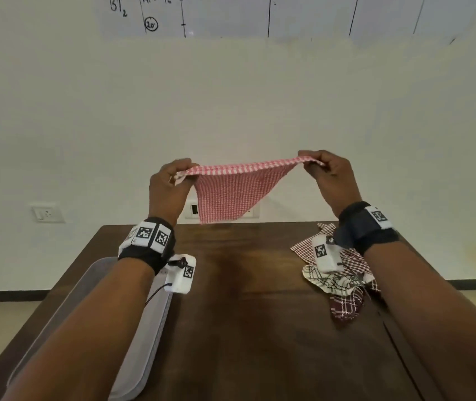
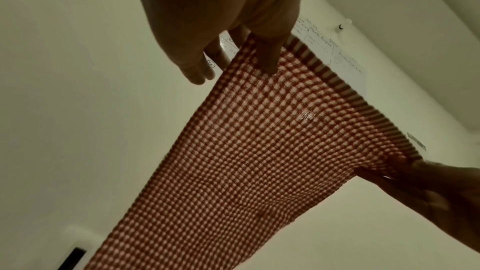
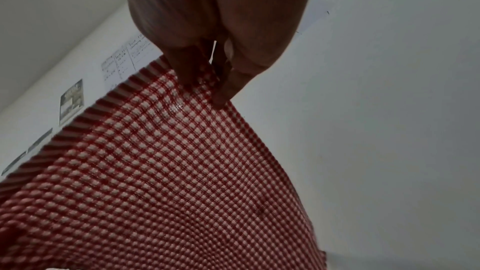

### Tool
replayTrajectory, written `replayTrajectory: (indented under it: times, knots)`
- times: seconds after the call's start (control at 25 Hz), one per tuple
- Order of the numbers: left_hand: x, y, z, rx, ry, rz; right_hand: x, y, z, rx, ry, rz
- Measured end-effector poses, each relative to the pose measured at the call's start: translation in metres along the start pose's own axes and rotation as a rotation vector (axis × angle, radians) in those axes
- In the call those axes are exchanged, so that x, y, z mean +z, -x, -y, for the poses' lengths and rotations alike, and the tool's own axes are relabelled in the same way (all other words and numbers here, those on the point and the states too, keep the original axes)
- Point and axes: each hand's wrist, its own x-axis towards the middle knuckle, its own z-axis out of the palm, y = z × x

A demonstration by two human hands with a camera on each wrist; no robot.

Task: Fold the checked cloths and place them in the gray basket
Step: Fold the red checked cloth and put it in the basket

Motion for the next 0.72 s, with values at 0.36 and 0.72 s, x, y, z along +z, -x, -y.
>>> replayTrajectory:
  times: [0.36,0.72]
  knots:
    - [-0.049,0.18,0.077,-0.299,-0.251,0.477,-0.028,0.212,-0.087,0.322,0.208,0.264]
    - [-0.05,0.218,0.068,-0.641,-0.094,0.487,-0.027,0.225,-0.086,0.454,-0.054,0.268]
